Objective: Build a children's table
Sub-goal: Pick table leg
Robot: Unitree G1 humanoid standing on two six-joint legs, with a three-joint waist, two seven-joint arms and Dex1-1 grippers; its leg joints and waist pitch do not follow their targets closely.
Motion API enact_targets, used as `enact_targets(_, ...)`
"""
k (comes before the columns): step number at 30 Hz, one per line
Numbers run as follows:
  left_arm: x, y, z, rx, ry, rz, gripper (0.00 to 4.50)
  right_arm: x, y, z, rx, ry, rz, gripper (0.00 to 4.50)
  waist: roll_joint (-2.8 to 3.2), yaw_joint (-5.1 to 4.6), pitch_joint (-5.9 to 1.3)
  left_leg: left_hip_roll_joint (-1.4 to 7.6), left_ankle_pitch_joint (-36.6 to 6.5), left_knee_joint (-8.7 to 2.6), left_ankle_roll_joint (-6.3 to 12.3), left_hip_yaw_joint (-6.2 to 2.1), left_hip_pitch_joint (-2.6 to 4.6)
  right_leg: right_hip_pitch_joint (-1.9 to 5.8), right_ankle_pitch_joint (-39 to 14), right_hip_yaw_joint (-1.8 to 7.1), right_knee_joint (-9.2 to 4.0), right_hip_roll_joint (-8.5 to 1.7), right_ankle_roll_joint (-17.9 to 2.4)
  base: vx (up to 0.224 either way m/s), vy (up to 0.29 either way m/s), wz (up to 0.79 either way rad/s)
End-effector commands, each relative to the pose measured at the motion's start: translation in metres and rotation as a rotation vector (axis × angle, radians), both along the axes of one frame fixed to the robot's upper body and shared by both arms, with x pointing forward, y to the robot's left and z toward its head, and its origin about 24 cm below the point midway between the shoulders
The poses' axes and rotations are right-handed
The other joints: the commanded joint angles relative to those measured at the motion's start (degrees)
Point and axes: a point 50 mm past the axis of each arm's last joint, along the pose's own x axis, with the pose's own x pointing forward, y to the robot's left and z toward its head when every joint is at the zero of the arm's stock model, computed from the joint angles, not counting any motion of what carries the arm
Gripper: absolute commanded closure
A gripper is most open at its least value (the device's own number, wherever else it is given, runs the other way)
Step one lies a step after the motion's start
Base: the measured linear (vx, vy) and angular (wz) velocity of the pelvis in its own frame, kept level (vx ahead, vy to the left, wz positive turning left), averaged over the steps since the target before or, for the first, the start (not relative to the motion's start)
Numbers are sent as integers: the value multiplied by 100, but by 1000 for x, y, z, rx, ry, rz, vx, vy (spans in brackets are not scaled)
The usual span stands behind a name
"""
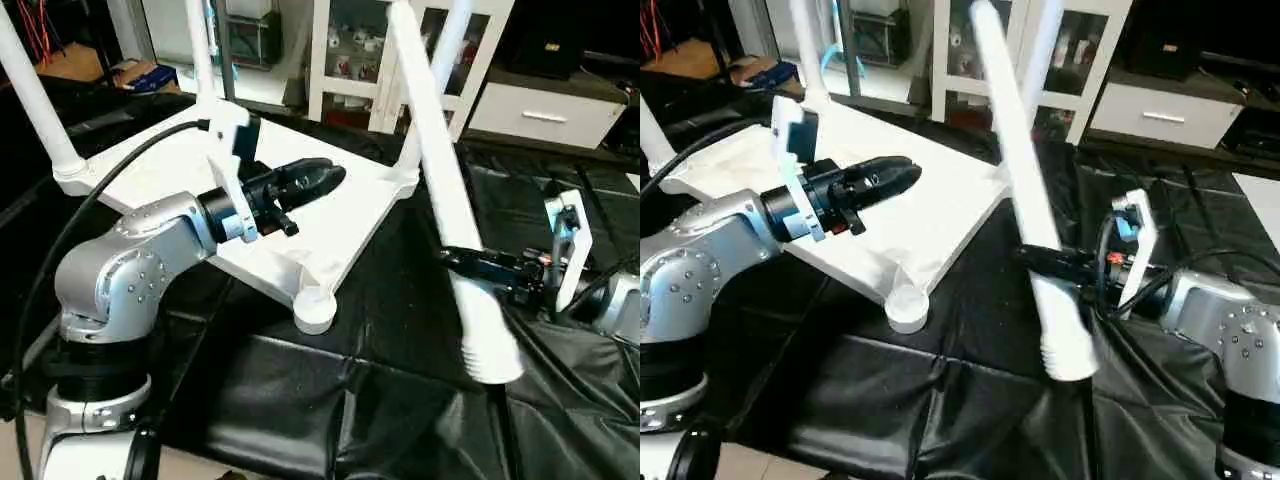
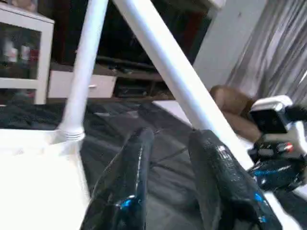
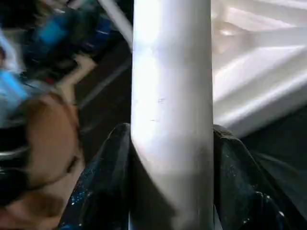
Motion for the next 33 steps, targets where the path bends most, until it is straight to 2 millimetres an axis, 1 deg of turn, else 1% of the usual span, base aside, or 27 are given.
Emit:
enact_targets(1,-3,-7,10,-38,-13,-38,254,-2,4,14,53,-55,41,273,-65,16,-363,255,-854,-428,103,-138,85,216,-1962,132,-451,-275,-1086,0,0,0)
enact_targets(2,-3,-10,11,-49,-15,-52,254,-2,7,16,76,-61,56,273,-67,12,-358,252,-878,-426,83,-136,82,213,-2004,136,-450,-274,-1062,0,0,0)
enact_targets(3,-4,-14,12,-66,-11,-66,227,-2,11,18,100,-68,78,273,-85,17,-350,259,-925,-433,64,-139,88,200,-2118,138,-470,-284,-1012,0,0,0)
enact_targets(6,-3,-22,15,-89,-4,-83,213,-3,18,19,125,-74,120,273,-94,29,-352,262,-911,-437,3,-145,89,201,-2082,140,-469,-283,-962,0,0,0)
enact_targets(7,-2,-24,16,-106,3,-85,200,-5,20,19,131,-72,140,273,-118,34,-343,260,-900,-445,-5,-145,78,211,-2099,140,-475,-284,-923,0,0,0)
enact_targets(8,-1,-27,18,-130,14,-89,185,-6,24,19,141,-71,164,273,-119,35,-345,256,-892,-442,-3,-145,73,219,-2101,143,-471,-286,-904,0,0,0)
enact_targets(10,0,-33,21,-192,33,-116,172,-9,29,19,162,-69,199,273,-127,41,-346,249,-831,-433,16,-141,60,224,-2093,148,-477,-295,-895,0,0,0)
enact_targets(11,0,-35,23,-229,50,-136,171,-10,30,19,165,-67,209,273,-124,49,-349,244,-812,-429,26,-146,58,225,-2094,144,-481,-298,-894,0,0,0)
enact_targets(12,0,-35,23,-229,50,-136,171,-10,30,19,165,-67,209,273,-135,49,-352,241,-770,-426,20,-145,49,228,-2067,141,-473,-297,-909,0,0,0)
enact_targets(13,0,-38,25,-272,70,-173,171,-11,32,19,171,-66,220,273,-157,58,-360,251,-743,-434,27,-152,54,231,-2043,139,-471,-291,-891,0,0,0)
enact_targets(15,0,-40,27,-296,85,-197,171,-11,33,19,172,-65,232,273,-146,61,-355,233,-726,-425,19,-141,50,226,-2020,140,-469,-285,-893,0,0,0)
enact_targets(16,1,-43,29,-343,110,-231,171,-13,35,19,175,-61,245,273,-152,59,-348,242,-747,-432,16,-147,44,232,-2062,141,-475,-292,-879,0,0,0)
enact_targets(17,1,-44,30,-361,118,-240,171,-13,35,19,174,-60,247,273,-153,66,-350,228,-743,-423,15,-142,44,231,-2079,139,-476,-289,-873,0,0,0)
enact_targets(19,1,-45,30,-369,128,-273,171,-17,37,17,151,-48,267,273,-149,79,-352,249,-732,-431,31,-150,55,230,-2055,143,-483,-295,-861,0,0,0)
enact_targets(22,-1,-47,29,-359,141,-304,171,-20,38,15,135,-43,294,273,-147,97,-345,255,-734,-442,20,-154,59,232,-2014,144,-479,-289,-820,0,0,0)
enact_targets(23,0,-47,27,-360,163,-292,171,-21,39,15,140,-45,301,273,-62,116,-353,257,-726,-446,-10,-164,70,231,-1970,148,-463,-298,-841,0,0,0)
enact_targets(24,2,-47,25,-361,179,-276,171,-22,39,16,143,-46,303,273,-101,101,-351,262,-748,-442,-25,-153,76,222,-1888,144,-473,-286,-884,0,0,0)
enact_targets(25,5,-47,23,-358,200,-244,171,-22,39,16,144,-46,301,273,-111,111,-348,259,-777,-446,-36,-155,67,233,-1878,143,-470,-284,-904,0,0,0)
enact_targets(27,6,-46,24,-370,208,-239,171,-22,39,15,141,-46,298,273,-117,125,-343,262,-839,-447,-48,-155,76,231,-1946,148,-484,-294,-891,0,0,0)
enact_targets(28,7,-44,25,-389,211,-240,171,-21,39,14,138,-45,289,273,-73,141,-347,260,-841,-450,-76,-164,79,235,-1956,149,-473,-300,-890,0,0,0)
enact_targets(30,7,-42,28,-423,213,-252,171,-21,39,13,134,-42,286,273,-107,137,-349,252,-860,-452,-97,-164,63,247,-1962,144,-483,-297,-877,0,0,0)
enact_targets(31,7,-42,28,-424,213,-252,171,-21,39,13,134,-42,286,273,-107,137,-349,252,-848,-453,-99,-167,58,250,-1936,143,-479,-299,-882,0,0,0)
enact_targets(33,8,-41,29,-445,221,-246,201,-22,38,12,126,-38,288,273,-108,137,-349,257,-820,-454,-95,-170,62,251,-1880,142,-472,-299,-892,0,0,0)
